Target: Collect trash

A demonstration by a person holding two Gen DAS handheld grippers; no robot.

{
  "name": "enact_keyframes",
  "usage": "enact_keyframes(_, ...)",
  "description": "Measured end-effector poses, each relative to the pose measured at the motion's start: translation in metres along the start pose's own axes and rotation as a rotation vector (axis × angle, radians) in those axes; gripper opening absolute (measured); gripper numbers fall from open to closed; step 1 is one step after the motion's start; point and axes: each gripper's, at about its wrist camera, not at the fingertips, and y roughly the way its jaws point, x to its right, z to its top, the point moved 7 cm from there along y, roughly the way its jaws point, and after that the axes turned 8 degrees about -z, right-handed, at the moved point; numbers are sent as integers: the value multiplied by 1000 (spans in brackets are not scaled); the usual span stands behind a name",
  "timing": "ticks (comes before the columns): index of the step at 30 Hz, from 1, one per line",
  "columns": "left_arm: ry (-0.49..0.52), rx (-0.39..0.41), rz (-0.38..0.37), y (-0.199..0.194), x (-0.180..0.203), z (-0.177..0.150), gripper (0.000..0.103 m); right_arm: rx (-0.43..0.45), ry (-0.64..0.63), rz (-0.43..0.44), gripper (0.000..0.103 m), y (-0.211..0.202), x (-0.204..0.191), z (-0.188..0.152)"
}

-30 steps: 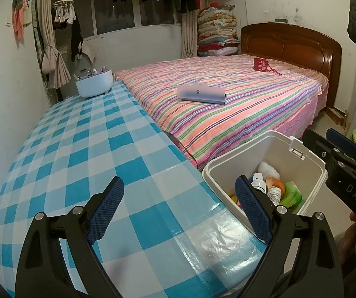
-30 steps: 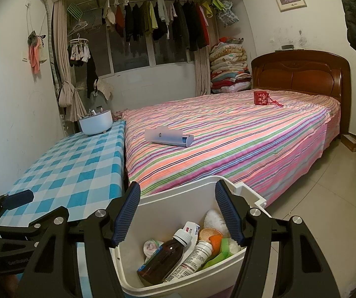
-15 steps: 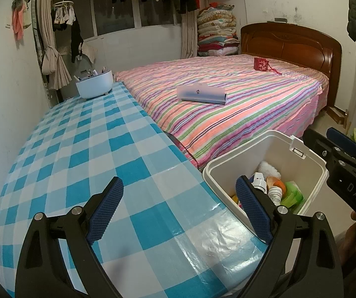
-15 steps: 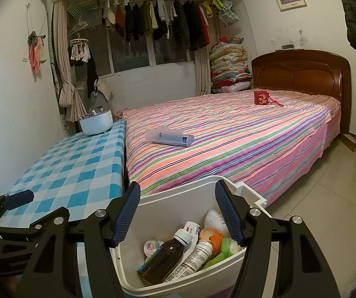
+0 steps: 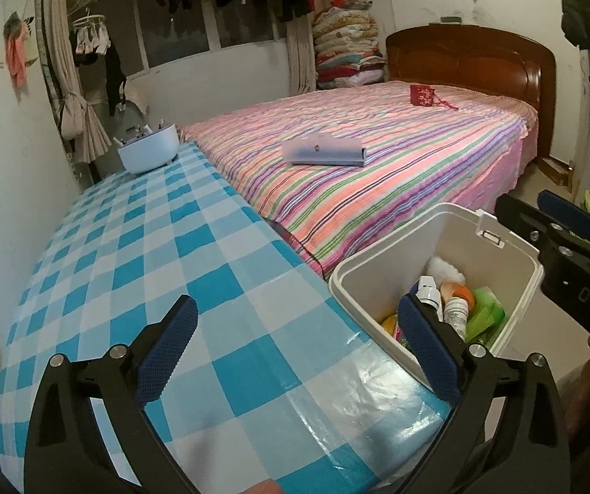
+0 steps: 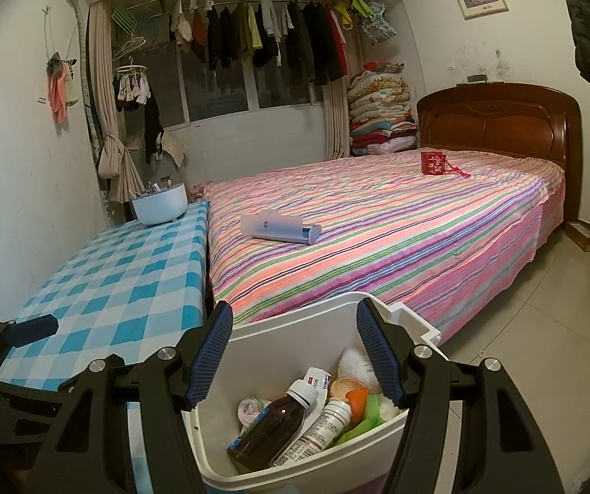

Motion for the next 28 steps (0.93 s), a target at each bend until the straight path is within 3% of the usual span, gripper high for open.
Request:
enact_keyframes(9,-15,3,-50,-3,6,1,96,-1,0,0,61,0,0,0)
enact_keyframes(28,-32,10,-12,-3,-1,6,96,2,3,1,61,1,0,-1)
